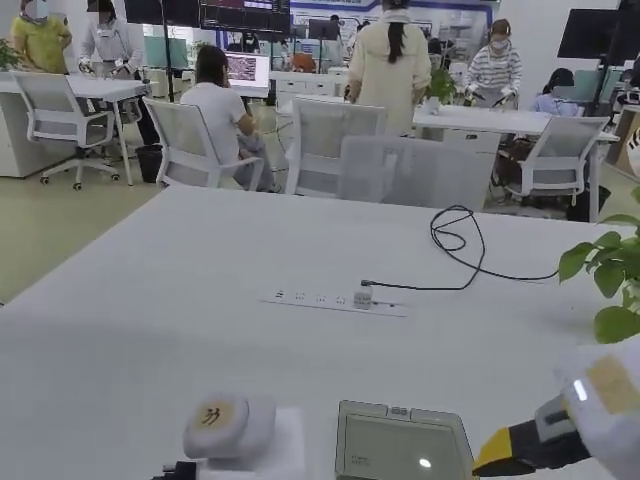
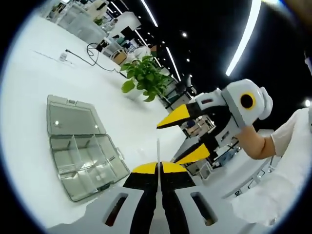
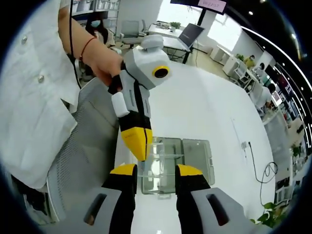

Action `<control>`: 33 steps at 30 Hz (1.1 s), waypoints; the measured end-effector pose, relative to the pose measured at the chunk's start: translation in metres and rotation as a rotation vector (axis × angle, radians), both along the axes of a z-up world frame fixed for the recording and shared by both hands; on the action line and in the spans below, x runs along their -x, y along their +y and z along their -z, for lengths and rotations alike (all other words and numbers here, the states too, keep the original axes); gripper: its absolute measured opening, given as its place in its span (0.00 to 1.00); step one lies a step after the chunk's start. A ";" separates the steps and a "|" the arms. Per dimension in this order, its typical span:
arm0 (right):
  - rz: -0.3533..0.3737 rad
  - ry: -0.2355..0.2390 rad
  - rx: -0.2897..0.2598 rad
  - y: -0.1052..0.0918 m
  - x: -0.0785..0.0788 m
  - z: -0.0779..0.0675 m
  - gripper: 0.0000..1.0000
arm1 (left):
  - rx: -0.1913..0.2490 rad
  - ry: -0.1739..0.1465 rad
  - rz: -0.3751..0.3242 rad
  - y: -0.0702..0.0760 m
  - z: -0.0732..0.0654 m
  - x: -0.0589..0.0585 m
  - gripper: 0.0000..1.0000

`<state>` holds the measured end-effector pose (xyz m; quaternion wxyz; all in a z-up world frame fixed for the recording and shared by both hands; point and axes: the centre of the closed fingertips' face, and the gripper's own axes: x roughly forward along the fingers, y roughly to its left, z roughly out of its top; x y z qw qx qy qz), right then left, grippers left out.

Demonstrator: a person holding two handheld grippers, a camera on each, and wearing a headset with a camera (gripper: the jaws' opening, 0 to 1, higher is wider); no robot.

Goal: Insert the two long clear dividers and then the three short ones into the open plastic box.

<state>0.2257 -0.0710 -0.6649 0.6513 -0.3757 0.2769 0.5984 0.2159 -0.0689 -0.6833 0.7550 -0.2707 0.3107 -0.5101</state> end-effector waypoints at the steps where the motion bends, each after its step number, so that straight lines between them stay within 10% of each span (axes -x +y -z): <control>1: 0.008 0.027 -0.015 0.000 0.001 -0.002 0.31 | -0.003 -0.025 0.011 0.000 -0.001 0.002 0.00; 6: 0.000 0.134 -0.076 0.001 0.006 -0.014 0.26 | -0.042 -0.178 0.084 0.000 -0.005 0.012 0.00; 18: -0.109 0.320 -0.081 0.004 0.040 -0.017 0.18 | -0.088 -0.409 0.233 -0.006 -0.013 0.034 0.00; 33: -0.158 0.404 -0.076 0.005 0.057 -0.012 0.04 | -0.080 -0.509 0.285 -0.010 -0.024 0.045 0.00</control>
